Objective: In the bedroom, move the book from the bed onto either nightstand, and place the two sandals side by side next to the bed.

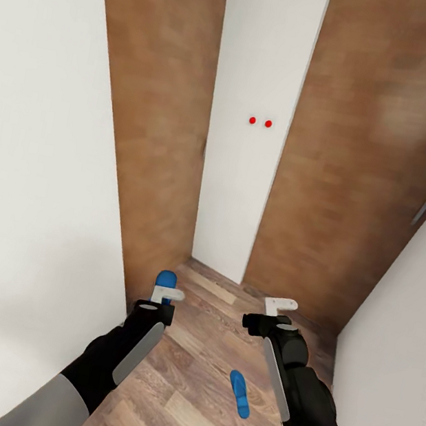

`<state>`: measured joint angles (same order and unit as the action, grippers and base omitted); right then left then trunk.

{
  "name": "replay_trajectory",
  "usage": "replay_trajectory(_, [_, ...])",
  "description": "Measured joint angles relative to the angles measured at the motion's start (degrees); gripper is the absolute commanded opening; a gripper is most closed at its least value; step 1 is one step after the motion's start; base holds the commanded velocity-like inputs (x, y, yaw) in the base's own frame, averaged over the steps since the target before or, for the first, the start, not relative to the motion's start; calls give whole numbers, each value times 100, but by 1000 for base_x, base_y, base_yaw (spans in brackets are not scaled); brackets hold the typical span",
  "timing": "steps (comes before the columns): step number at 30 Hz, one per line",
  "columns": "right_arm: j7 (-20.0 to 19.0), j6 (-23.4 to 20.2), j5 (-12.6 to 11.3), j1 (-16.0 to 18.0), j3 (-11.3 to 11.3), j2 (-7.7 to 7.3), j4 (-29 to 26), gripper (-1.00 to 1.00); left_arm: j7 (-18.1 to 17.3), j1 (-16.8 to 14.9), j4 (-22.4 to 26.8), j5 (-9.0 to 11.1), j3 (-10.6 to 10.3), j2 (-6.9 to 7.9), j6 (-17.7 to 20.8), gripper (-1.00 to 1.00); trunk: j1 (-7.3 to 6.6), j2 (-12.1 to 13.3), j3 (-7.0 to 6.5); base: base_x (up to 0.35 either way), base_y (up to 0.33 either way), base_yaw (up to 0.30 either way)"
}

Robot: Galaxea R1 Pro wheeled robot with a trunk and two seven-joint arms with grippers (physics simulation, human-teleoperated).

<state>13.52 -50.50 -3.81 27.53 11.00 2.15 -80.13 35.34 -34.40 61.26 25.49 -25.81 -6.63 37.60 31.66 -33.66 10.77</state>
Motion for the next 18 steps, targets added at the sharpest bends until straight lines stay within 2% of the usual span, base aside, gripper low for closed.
replay_trajectory(10, [0,1,0,0,0,-2,1,100,-1,-4,0,7,1,-1,1,-100,0,0,0,334,130,-270])
replay_trajectory(18, [0,2,0,1,2,0,3,100,-4,1,3,25,2,0,2,-100,0,0,0,307,198,-27])
